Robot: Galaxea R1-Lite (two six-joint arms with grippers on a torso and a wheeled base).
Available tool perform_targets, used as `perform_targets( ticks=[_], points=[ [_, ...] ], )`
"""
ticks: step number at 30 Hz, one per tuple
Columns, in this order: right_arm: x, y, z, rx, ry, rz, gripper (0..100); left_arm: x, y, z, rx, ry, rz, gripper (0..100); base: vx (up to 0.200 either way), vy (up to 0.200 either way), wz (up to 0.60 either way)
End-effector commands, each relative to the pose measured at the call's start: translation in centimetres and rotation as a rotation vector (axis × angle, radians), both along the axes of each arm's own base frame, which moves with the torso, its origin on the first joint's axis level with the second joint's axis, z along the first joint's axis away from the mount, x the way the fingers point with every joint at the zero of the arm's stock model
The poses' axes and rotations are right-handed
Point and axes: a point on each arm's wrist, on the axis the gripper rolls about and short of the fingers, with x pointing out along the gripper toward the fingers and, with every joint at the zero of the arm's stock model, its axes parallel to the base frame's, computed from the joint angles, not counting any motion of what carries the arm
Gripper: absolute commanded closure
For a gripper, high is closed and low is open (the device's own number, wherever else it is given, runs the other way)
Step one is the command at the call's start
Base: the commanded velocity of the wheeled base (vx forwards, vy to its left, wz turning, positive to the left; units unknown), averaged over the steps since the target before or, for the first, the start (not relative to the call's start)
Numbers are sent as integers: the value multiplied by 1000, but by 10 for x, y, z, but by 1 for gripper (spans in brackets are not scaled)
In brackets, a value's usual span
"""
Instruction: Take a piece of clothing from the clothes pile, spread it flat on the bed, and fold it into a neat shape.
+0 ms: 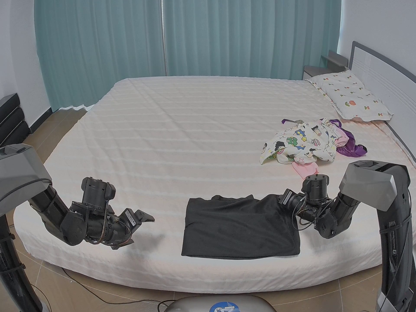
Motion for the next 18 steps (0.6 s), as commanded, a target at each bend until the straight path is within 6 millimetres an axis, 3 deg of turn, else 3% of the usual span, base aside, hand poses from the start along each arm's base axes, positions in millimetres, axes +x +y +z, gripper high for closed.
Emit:
perform_targets(
  ticks=[1,18],
  points=[
    [0,-6,1,0,0,-20,100,0,0,-2,1,6,0,0,0,0,0],
    [2,-30,-1,21,21,-96,100,0,0,-3,2,9,0,0,0,0,0]
  ],
)
